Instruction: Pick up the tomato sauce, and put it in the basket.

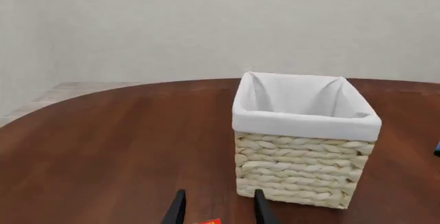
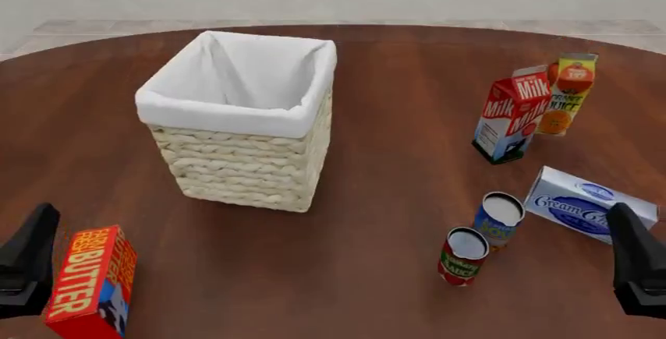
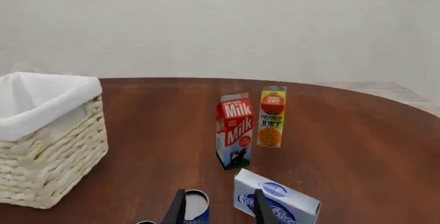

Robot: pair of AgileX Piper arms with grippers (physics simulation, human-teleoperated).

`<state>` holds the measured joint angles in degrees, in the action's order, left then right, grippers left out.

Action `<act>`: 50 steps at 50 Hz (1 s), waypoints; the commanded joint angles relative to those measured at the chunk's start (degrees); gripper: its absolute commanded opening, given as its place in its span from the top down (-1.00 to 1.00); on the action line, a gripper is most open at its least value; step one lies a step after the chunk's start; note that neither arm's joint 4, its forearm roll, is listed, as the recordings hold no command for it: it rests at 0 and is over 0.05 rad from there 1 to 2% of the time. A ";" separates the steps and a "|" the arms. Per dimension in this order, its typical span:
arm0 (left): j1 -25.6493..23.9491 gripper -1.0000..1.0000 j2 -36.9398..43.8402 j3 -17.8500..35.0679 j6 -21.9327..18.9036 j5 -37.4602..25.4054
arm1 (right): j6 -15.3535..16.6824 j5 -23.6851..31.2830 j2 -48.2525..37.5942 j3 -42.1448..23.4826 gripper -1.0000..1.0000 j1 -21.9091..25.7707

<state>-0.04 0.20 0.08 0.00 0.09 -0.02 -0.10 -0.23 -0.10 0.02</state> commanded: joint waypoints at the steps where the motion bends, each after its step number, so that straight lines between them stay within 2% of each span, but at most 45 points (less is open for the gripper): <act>1: -0.09 -1.00 0.72 0.12 0.07 0.40 | 0.02 -0.21 -0.39 -0.14 -1.00 -0.03; 24: -0.80 -1.00 0.41 0.11 -0.78 -0.03 | 0.00 0.18 -0.04 -0.16 -1.00 -0.02; 25: -1.04 -1.00 1.65 0.55 1.91 0.40 | -0.01 0.20 -0.02 -0.16 -1.00 -0.02; 28: -0.81 -1.00 10.17 0.62 2.48 6.06 | 0.03 0.23 -0.01 -0.17 -1.00 -0.02; 29: -1.10 -1.00 10.95 0.72 1.31 6.58 | 0.34 0.19 0.04 -0.18 -1.00 0.01; 32: -2.74 -1.00 12.82 2.68 0.36 4.62 | 0.26 0.22 0.04 -0.17 -1.00 0.01; 34: -5.97 -1.00 8.62 6.93 -0.13 -3.22 | 0.56 0.13 0.06 -0.15 -1.00 0.04; 36: -9.32 -1.00 10.45 10.01 -1.13 -6.22 | 1.13 0.04 0.10 -0.16 -1.00 0.09; 38: -10.08 -1.00 11.33 11.34 -2.37 -7.13 | 0.56 0.14 0.06 -0.15 -1.00 0.04; 39: -11.74 -1.00 14.28 13.66 -0.35 -7.61 | 0.55 0.15 0.05 -0.17 -1.00 0.03; 42: -11.79 -1.00 15.01 16.10 -0.80 -9.09 | 0.57 0.17 0.04 -0.19 -1.00 0.03; 50: -17.73 -1.00 22.47 20.82 -0.94 -12.74 | 0.28 1.29 -0.06 -1.34 -1.00 0.02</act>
<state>-11.55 15.53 14.20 -0.60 -7.67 0.33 0.43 -0.19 -0.59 0.04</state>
